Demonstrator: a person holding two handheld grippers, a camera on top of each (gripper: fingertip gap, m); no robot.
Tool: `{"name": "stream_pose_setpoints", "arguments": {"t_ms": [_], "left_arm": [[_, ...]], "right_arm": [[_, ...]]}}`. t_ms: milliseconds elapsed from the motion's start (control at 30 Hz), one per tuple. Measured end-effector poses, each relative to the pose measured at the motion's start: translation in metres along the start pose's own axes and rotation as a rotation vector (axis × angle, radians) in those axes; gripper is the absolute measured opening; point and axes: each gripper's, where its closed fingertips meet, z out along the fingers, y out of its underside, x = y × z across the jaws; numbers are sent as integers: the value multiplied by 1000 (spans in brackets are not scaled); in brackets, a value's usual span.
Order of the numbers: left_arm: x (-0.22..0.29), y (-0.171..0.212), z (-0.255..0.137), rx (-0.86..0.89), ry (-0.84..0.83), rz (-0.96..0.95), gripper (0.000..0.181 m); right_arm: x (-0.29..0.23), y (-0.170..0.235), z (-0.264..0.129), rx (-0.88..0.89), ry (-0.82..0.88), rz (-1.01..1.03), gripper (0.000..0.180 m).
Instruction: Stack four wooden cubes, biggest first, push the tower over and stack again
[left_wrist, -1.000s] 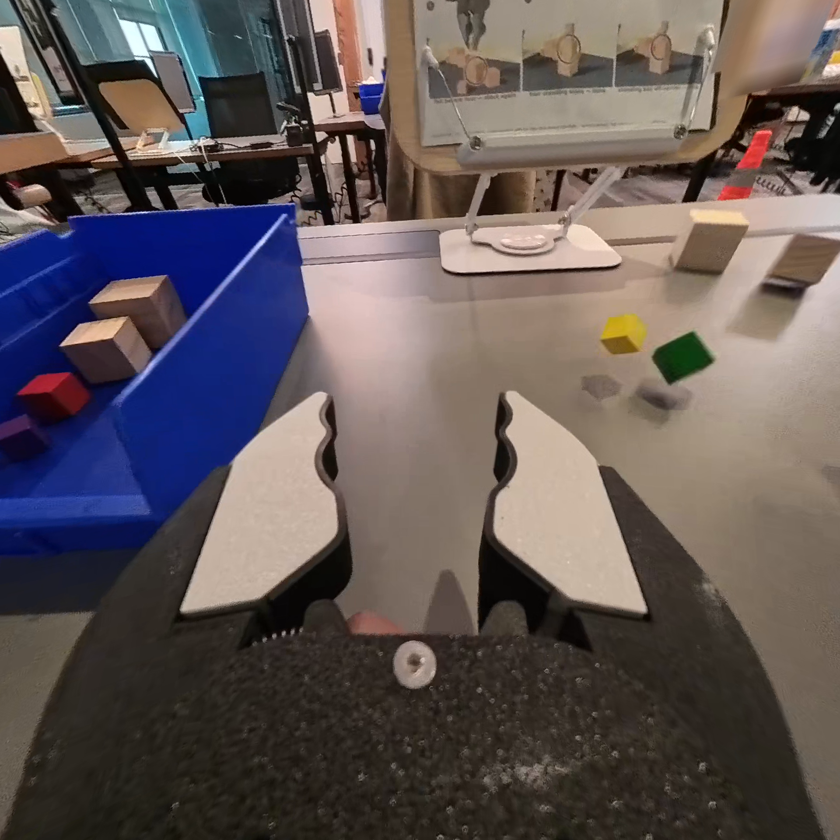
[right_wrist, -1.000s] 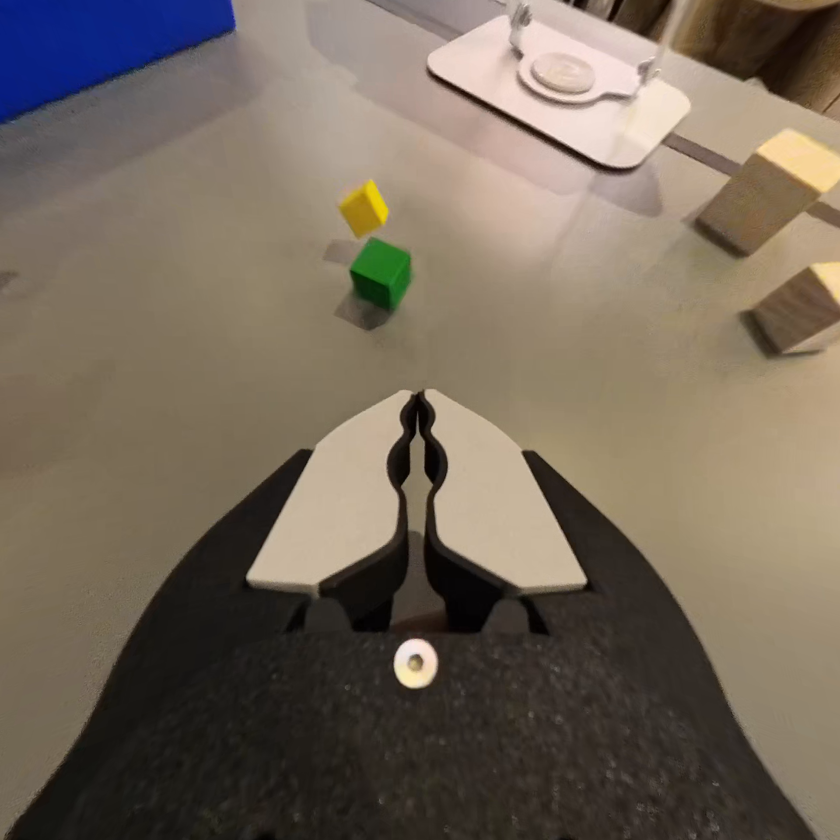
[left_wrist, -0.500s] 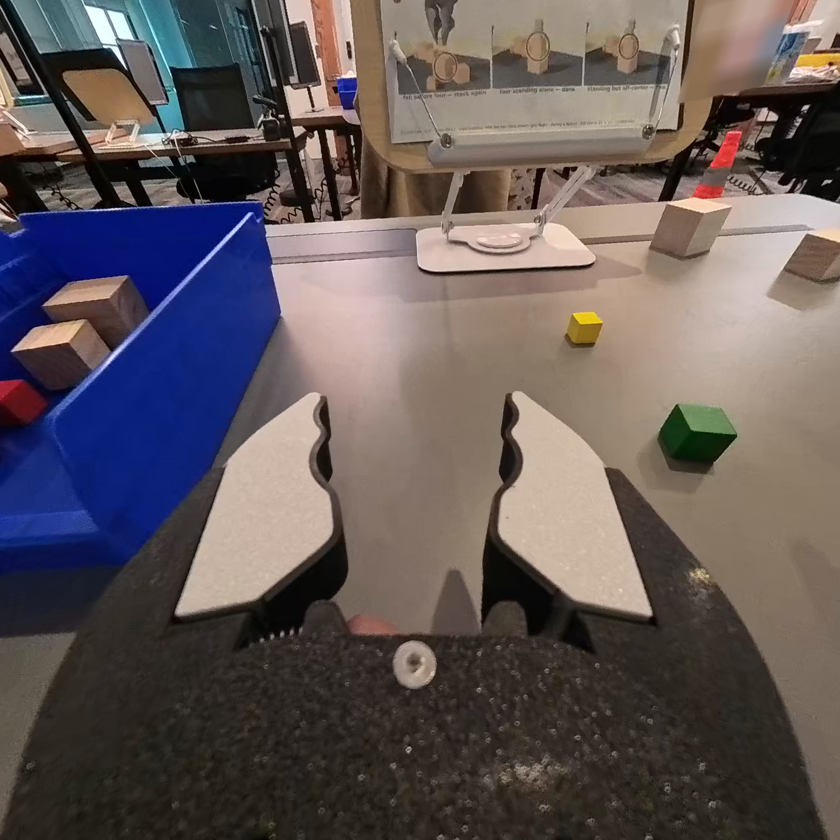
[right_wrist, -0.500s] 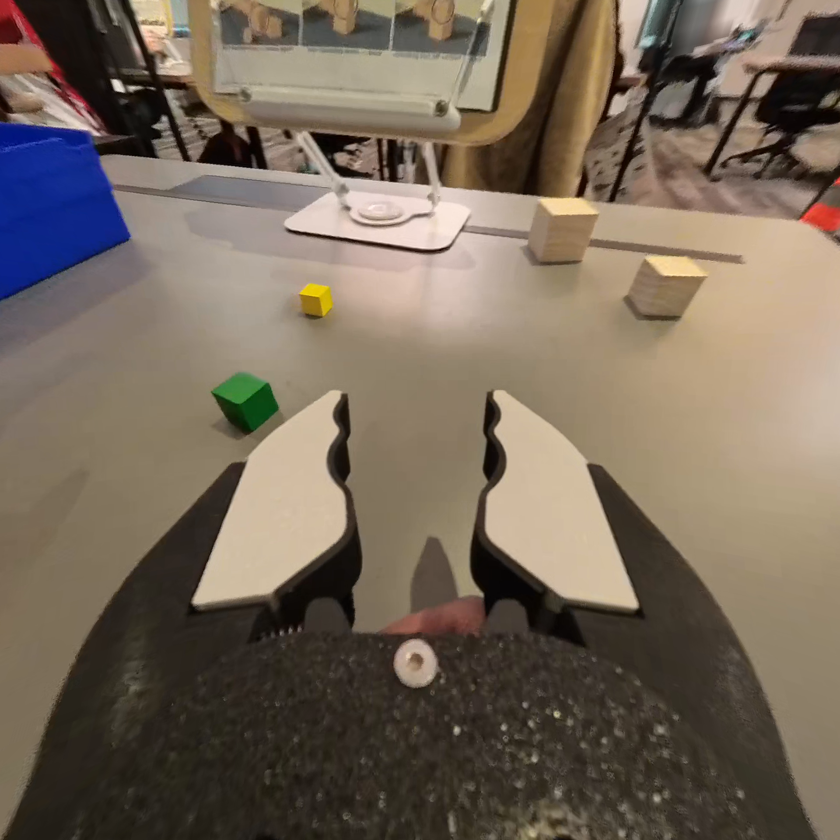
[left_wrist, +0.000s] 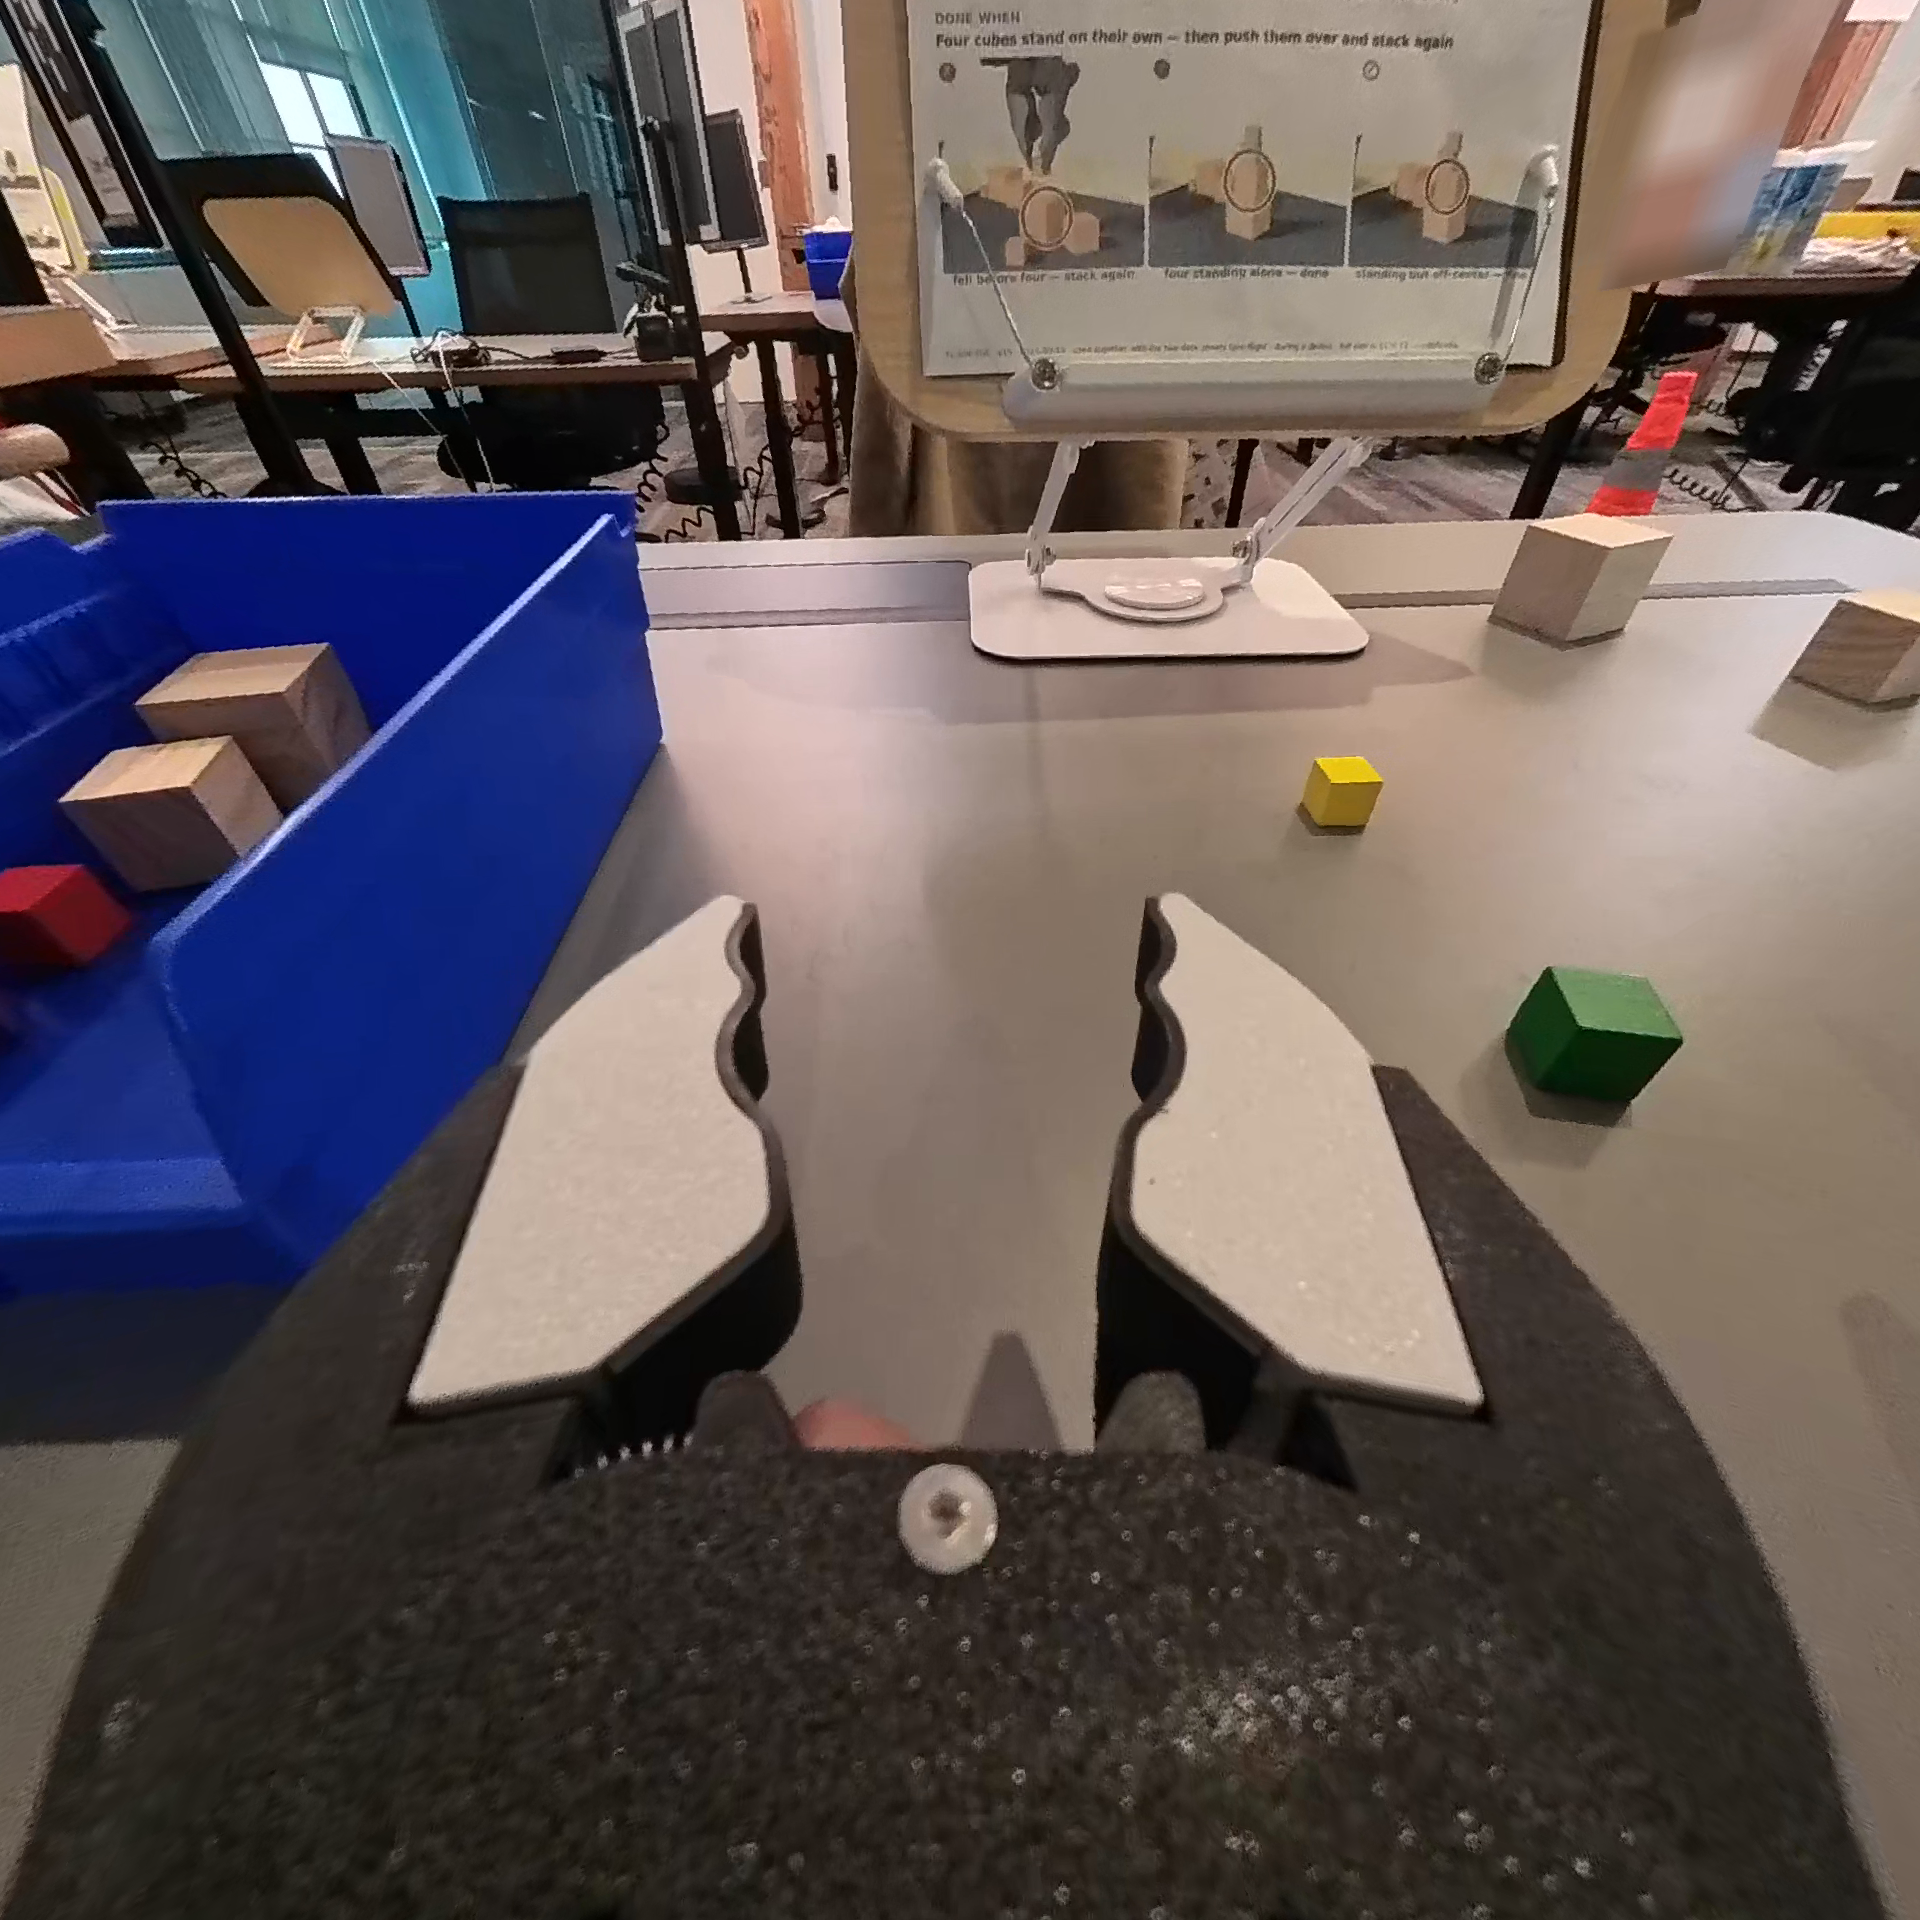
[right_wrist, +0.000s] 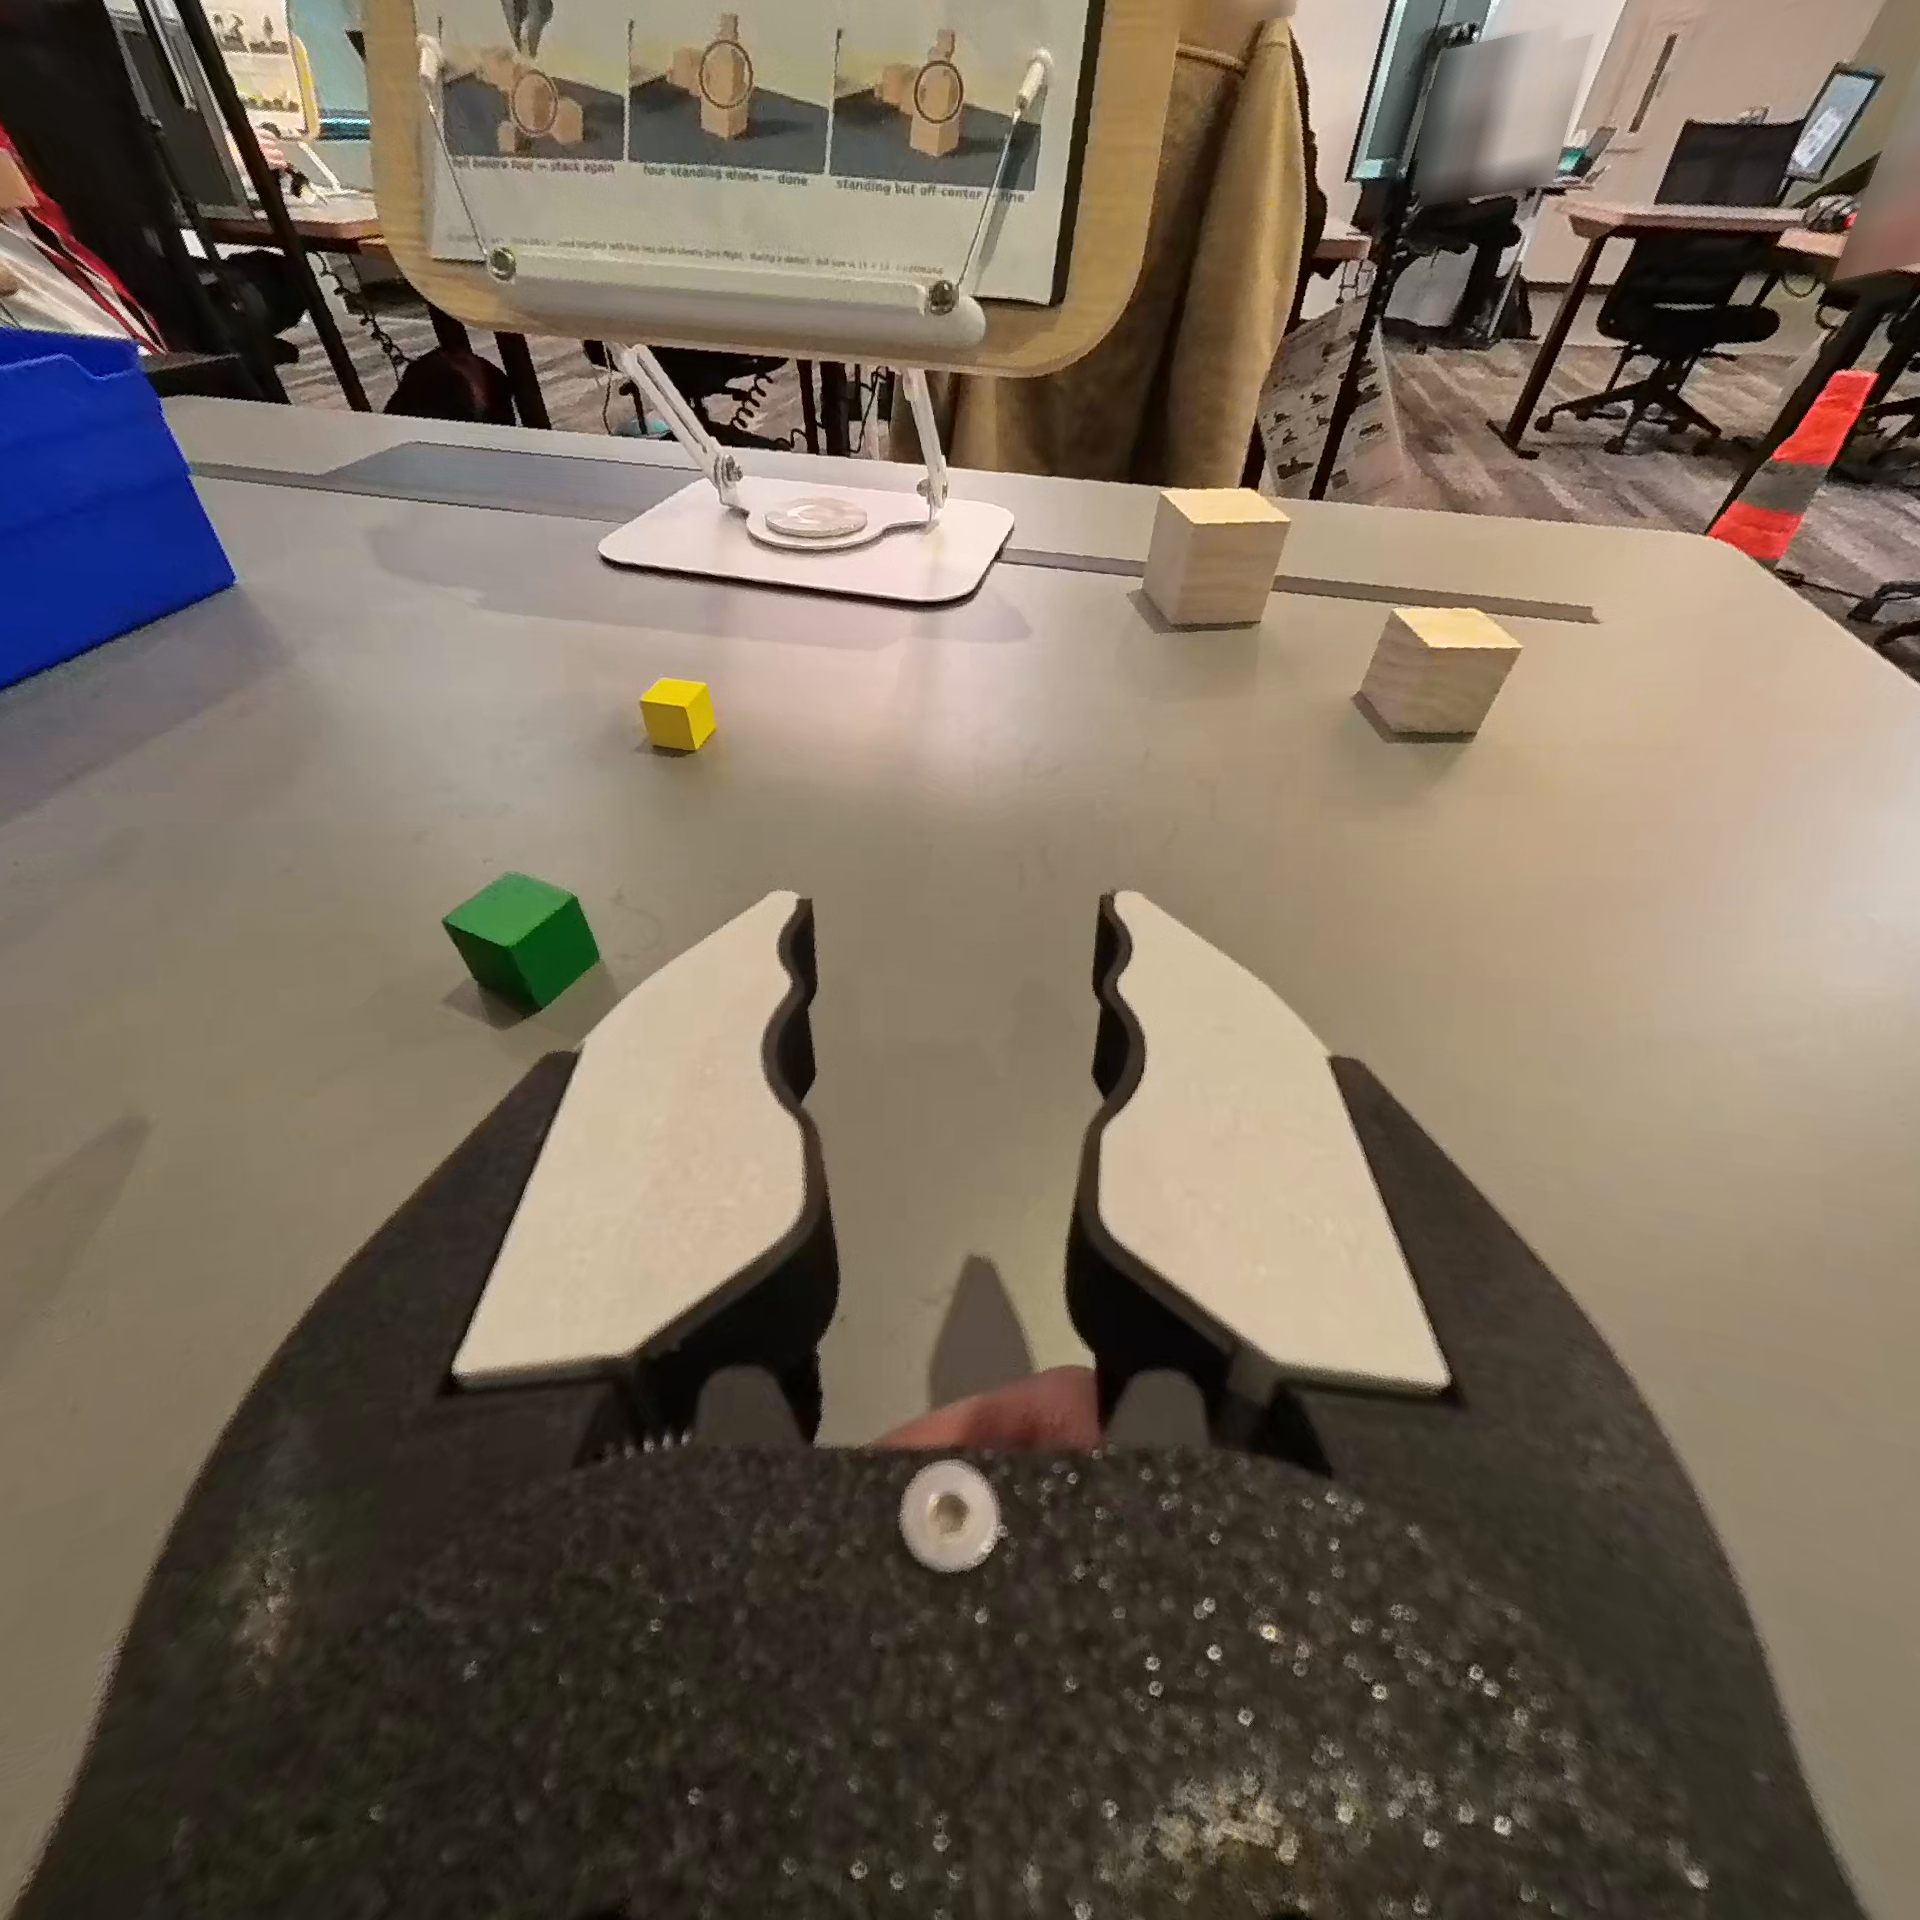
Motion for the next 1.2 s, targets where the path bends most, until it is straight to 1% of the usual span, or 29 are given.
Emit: {"name": "stream_pose_setpoints", "arguments": {"t_ms": [333,433,467,533,567,633,733,800,833,900,1000,1100,1200], "left_arm": [[4,1,1,-9,8,29,67],[5,1,1,-5,10,35,67],[5,1,0,-3,13,35,67],[6,0,-1,3,18,38,67],[7,0,0,3,20,42,67],[8,1,0,0,21,52,67],[10,2,1,-9,25,63,67],[11,4,2,-24,29,67,68],[11,5,3,-31,30,68,68],[11,6,4,-41,31,69,69],[11,7,5,-54,34,68,69],[12,7,5,-49,38,67,69],[12,6,4,-41,39,75,69]], "right_arm": [[-2,0,0,2,-1,-16,51],[-2,-3,1,-10,-50,-1,51],[4,-8,3,-26,-55,-15,52],[24,-33,14,-28,-48,-103,50],[39,-44,27,-70,-44,-122,53],[61,-61,63,-224,-108,-111,58],[97,-83,131,-449,-121,-121,70],[109,-89,177,-584,-141,-90,71],[116,-87,199,-652,-122,-110,75],[122,-76,238,-783,-123,-127,76],[129,-57,289,-895,-112,-112,76],[135,-39,325,-943,-103,-103,75],[140,-20,344,-977,-90,-107,74]]}}
